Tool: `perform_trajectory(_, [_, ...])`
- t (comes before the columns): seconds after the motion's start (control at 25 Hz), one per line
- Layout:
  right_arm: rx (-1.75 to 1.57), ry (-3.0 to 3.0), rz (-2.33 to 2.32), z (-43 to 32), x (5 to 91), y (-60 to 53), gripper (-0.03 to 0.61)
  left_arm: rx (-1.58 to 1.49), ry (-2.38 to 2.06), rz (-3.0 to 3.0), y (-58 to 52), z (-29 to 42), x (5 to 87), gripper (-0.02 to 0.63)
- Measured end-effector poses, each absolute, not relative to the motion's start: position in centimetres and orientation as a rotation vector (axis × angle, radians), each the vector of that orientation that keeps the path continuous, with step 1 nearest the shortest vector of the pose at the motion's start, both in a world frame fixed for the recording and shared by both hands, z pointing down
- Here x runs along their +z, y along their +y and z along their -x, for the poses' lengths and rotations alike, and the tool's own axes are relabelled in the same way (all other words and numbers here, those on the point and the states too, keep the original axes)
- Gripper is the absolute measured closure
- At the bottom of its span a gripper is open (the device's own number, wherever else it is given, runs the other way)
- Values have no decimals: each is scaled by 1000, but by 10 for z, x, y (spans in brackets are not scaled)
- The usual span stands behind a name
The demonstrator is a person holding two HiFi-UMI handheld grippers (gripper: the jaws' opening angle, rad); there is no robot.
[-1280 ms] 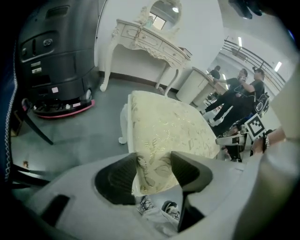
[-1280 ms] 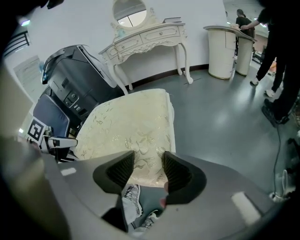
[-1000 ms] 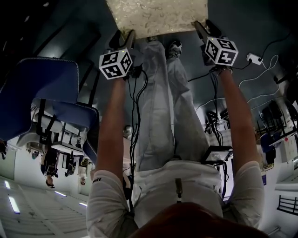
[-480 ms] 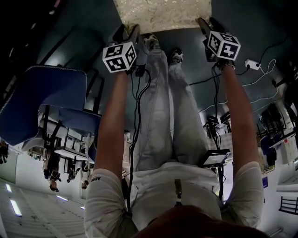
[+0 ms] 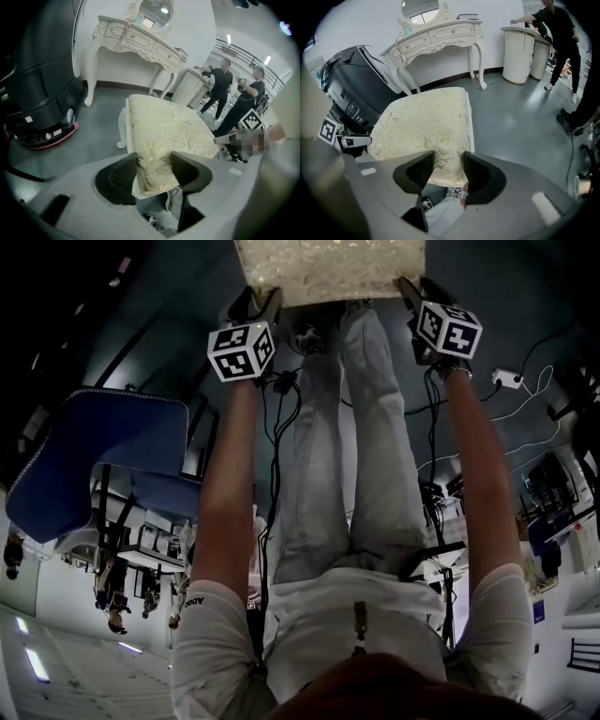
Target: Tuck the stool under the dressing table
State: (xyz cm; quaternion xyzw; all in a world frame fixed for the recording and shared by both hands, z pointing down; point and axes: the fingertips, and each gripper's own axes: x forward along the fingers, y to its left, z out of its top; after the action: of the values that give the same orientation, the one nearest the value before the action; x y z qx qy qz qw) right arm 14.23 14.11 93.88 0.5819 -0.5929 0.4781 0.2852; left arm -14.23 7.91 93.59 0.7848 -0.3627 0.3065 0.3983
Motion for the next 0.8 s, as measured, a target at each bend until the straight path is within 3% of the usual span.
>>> perform_trajectory(0.8, [1244, -1686, -1461, -185, 943, 1, 368, 849, -1048, -1906, -42, 103, 940, 382])
